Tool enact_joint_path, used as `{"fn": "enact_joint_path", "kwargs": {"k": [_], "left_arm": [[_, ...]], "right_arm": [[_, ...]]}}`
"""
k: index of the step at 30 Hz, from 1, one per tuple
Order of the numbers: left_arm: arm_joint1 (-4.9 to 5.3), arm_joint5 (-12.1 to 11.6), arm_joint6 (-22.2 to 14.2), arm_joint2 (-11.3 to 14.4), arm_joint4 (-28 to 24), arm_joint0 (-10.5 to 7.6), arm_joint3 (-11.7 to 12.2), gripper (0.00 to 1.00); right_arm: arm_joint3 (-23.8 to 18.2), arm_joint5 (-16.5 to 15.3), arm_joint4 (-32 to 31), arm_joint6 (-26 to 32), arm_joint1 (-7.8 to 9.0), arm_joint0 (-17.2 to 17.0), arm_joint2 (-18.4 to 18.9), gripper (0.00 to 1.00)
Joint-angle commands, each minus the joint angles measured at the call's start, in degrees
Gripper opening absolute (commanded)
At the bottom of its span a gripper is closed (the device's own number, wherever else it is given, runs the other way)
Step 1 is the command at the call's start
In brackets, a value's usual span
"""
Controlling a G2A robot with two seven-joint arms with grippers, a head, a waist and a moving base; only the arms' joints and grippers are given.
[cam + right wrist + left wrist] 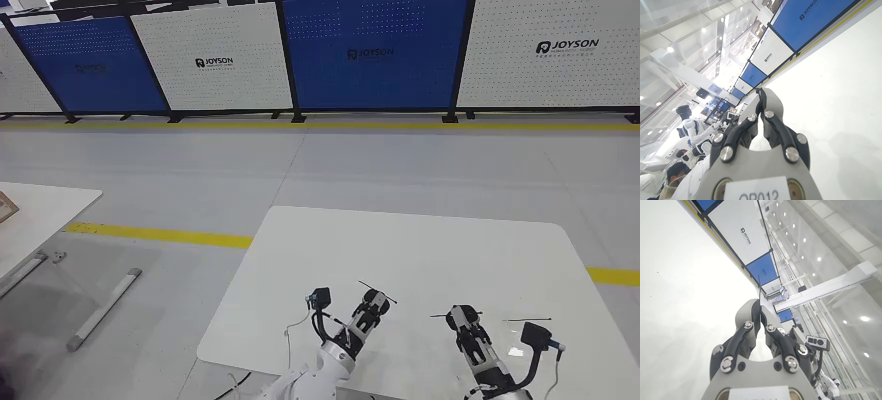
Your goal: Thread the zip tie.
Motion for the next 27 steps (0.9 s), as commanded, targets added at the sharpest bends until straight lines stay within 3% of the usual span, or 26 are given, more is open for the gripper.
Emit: {"fn": "enact_joint_path", "kwargs": {"k": [1,10,15,18,22,27], "left_arm": [[-0.49,0.0,2.4,1.3,1.2,-0.82,1.5,0.0],[-0.49,0.0,2.4,1.3,1.2,-0.82,1.5,0.0],[-0.49,0.0,2.4,1.3,1.2,-0.82,1.5,0.0],[-0.49,0.0,2.4,1.3,1.2,-0.82,1.5,0.0],[-0.49,0.0,2.4,1.3,1.2,-0.82,1.5,0.0],[-0.49,0.0,2.4,1.3,1.2,-0.82,1.5,0.0]], "right_arm": [[0.0,0.0,0.0,0.0,0.0,0.0,0.0,0.0],[0.2,0.0,0.7,0.2,-0.09,0.0,0.2,0.0],[3.0,-2.5,11.7,9.3,-0.28,0.9,3.3,0.0],[4.5,-2.2,15.8,14.1,-0.47,2.5,4.5,0.0],[4.8,-0.3,15.8,16.2,-1.0,4.4,3.5,0.0],[4.8,-0.3,15.8,16.2,-1.0,4.4,3.5,0.0]]}}
